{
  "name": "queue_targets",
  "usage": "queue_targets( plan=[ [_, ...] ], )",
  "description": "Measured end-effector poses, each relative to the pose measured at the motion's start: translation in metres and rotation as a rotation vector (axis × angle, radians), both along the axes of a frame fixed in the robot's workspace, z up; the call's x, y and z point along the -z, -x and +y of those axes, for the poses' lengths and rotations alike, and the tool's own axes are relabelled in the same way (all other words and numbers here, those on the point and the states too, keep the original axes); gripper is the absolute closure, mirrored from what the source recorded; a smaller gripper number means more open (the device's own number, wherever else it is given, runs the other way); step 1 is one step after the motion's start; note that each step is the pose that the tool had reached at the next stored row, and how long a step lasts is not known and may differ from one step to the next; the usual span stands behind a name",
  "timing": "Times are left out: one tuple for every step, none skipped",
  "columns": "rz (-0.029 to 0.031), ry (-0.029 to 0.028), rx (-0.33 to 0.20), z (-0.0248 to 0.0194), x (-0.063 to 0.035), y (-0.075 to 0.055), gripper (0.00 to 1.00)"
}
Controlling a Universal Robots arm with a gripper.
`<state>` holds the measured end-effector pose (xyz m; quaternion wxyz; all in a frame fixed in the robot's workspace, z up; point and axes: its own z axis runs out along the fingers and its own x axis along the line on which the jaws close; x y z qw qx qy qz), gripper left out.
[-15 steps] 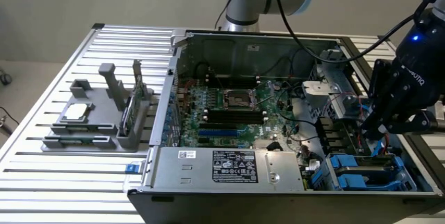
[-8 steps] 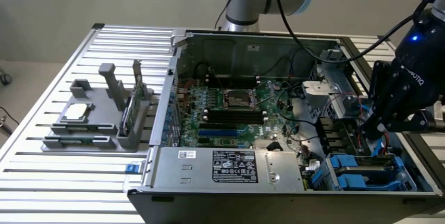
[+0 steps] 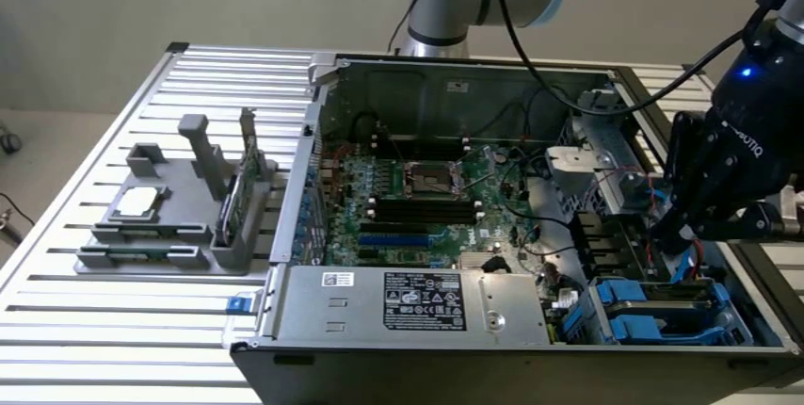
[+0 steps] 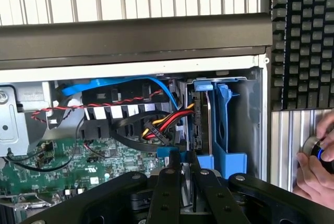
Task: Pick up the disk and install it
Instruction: 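Insert the second disk wire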
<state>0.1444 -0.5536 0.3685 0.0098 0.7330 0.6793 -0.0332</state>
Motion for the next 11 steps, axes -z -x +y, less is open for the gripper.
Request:
queue_targets(
  plan=[
    [0.0000, 0.0000, 0.000, 0.0000, 0.0007, 0.0002, 0.84],
    [0.0000, 0.0000, 0.000, 0.0000, 0.0013, 0.0004, 0.84],
    [0.0000, -0.0001, 0.000, -0.0001, 0.0020, 0.0005, 0.84],
    [0.0000, -0.0001, 0.000, -0.0002, 0.0029, 0.0006, 0.84],
    [0.0000, -0.0001, 0.000, -0.0003, 0.0036, 0.0007, 0.84],
    [0.0000, 0.0000, 0.000, -0.0005, 0.0044, 0.0008, 0.84],
    [0.0000, 0.0000, 0.000, -0.0009, 0.0051, 0.0010, 0.84],
    [0.0000, 0.0001, 0.000, -0.0014, 0.0057, 0.0012, 0.84],
    [0.0000, 0.0001, 0.000, -0.0022, 0.0062, 0.0014, 0.84],
    [-0.0001, -0.0002, 0.000, -0.0032, 0.0067, 0.0014, 0.84],
    [0.0000, -0.0001, 0.000, -0.0041, 0.0068, 0.0015, 0.84]
  ],
)
